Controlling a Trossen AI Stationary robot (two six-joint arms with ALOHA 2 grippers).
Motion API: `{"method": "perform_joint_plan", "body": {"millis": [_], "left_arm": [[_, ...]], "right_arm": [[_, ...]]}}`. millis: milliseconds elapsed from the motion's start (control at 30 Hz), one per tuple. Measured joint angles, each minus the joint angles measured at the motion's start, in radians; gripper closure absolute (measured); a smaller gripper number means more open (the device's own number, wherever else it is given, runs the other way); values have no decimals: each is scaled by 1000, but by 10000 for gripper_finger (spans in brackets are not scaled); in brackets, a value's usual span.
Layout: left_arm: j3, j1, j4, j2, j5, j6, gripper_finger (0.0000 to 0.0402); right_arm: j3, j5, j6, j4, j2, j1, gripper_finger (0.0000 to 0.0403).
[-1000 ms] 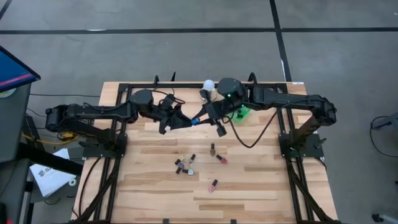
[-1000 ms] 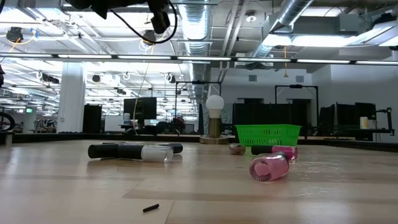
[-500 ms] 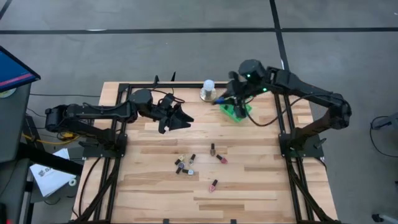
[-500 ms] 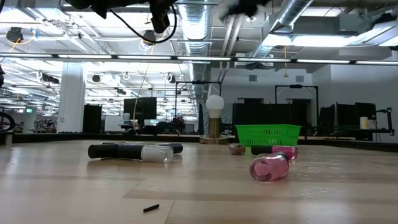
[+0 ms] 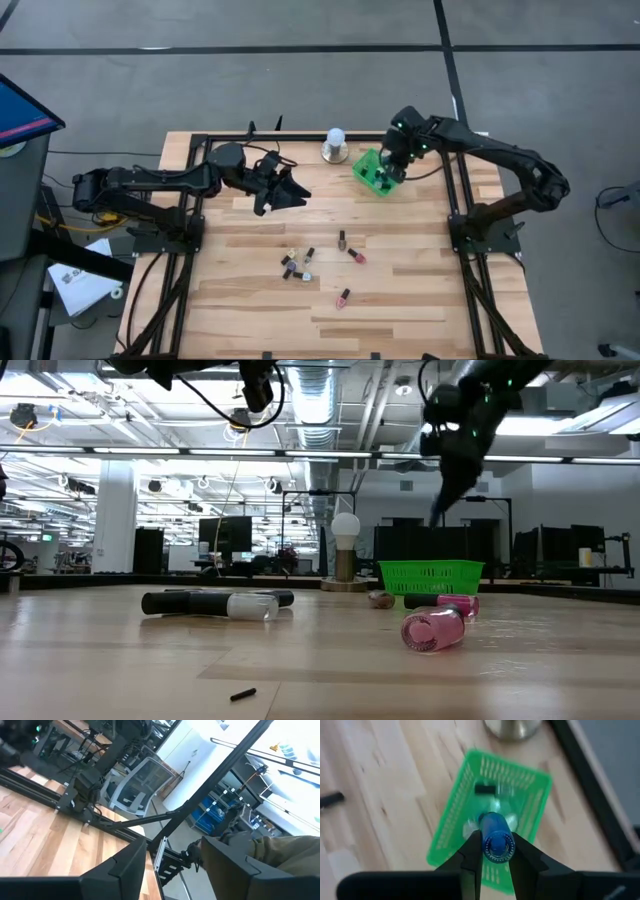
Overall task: Pick & Place Nail Polish
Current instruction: Put the blue nail polish bottle into the green bin
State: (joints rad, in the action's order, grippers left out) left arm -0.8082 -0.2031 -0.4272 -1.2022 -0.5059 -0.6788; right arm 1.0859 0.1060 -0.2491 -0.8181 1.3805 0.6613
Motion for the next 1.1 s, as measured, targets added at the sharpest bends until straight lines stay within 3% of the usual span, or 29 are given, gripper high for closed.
{"method": "perform_joint_plan", "body": {"millis": [333,600,900,1100], "left_arm": [[0,0,0,0,0,0,219],[0,0,0,0,0,0,220],[0,0,0,-1,0,1,220],[0,0,0,-1,0,1,220]], "right_arm": [[-36,51,-15,15,78,-13,346],[-35,1,-43,58,229,-21,346],[41,-3,-41,62,319,-5,346],[99,-3,-57,-33,408,-4,346]]}}
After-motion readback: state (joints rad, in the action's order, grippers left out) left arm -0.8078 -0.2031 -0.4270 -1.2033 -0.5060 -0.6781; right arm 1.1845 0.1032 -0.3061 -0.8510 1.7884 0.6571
